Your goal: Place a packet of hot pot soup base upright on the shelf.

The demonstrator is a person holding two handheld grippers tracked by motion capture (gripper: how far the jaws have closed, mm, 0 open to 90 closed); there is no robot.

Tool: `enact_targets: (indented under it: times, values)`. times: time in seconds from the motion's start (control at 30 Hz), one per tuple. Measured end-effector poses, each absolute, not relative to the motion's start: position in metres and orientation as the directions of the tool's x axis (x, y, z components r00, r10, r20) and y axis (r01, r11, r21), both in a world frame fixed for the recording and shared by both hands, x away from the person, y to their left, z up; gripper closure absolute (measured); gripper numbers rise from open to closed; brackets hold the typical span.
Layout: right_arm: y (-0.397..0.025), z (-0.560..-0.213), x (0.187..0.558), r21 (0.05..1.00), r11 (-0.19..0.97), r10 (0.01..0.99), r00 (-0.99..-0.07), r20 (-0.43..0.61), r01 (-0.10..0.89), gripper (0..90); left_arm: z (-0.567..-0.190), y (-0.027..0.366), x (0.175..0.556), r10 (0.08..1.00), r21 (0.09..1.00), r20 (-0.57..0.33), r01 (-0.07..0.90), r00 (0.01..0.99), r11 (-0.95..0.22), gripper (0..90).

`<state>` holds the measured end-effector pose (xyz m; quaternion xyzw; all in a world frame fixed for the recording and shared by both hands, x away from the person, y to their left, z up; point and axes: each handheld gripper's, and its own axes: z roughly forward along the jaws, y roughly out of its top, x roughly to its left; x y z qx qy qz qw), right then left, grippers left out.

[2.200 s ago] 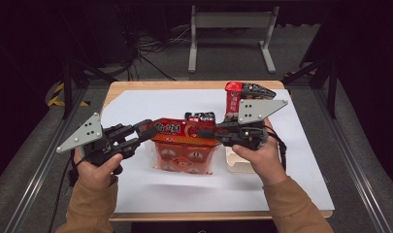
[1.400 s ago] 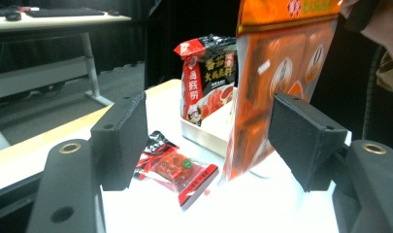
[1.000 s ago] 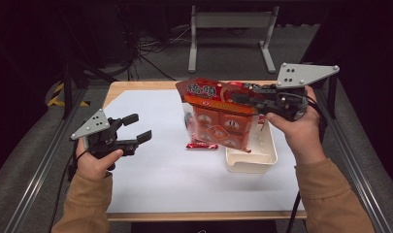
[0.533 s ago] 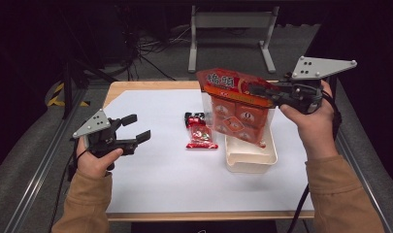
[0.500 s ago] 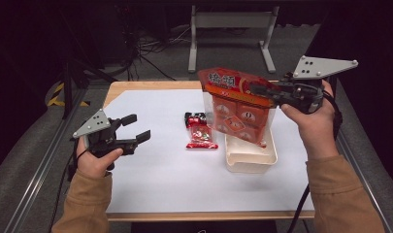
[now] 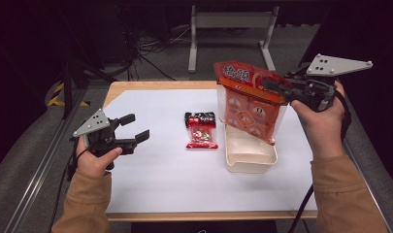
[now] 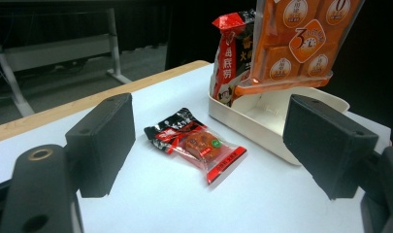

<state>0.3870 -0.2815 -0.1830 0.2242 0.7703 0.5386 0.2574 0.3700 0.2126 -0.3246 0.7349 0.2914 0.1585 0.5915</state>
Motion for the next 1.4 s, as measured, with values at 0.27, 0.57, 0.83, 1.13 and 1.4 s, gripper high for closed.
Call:
enact_targets:
  times: [0.27,0.57,0.83,1.13,1.4]
  values:
    - [-0.289,-0.192,0.391,0.953,0.283,0.658,-0.745,-0.112,0.107,89.8,-0.326,0.213,0.372,0.618,0.96,-0.116,0.246,0.778,-0.13,20.0]
    - [-0.291,-0.206,0.395,0.954,0.261,0.684,-0.726,-0.074,0.149,89.8,-0.328,0.215,0.372,0.624,0.959,-0.123,0.253,0.772,-0.125,20.0]
    - [-0.292,-0.219,0.398,0.952,0.262,0.688,-0.723,-0.069,0.159,89.8,-0.329,0.215,0.373,0.628,0.958,-0.119,0.254,0.769,-0.13,19.7]
    - [-0.294,-0.231,0.398,0.948,0.275,0.7,-0.709,-0.084,0.159,89.7,-0.332,0.215,0.375,0.631,0.959,-0.116,0.252,0.767,-0.13,18.2]
    - [-0.297,-0.245,0.401,0.947,0.27,0.704,-0.706,-0.073,0.172,89.7,-0.333,0.215,0.375,0.63,0.958,-0.117,0.255,0.768,-0.133,17.6]
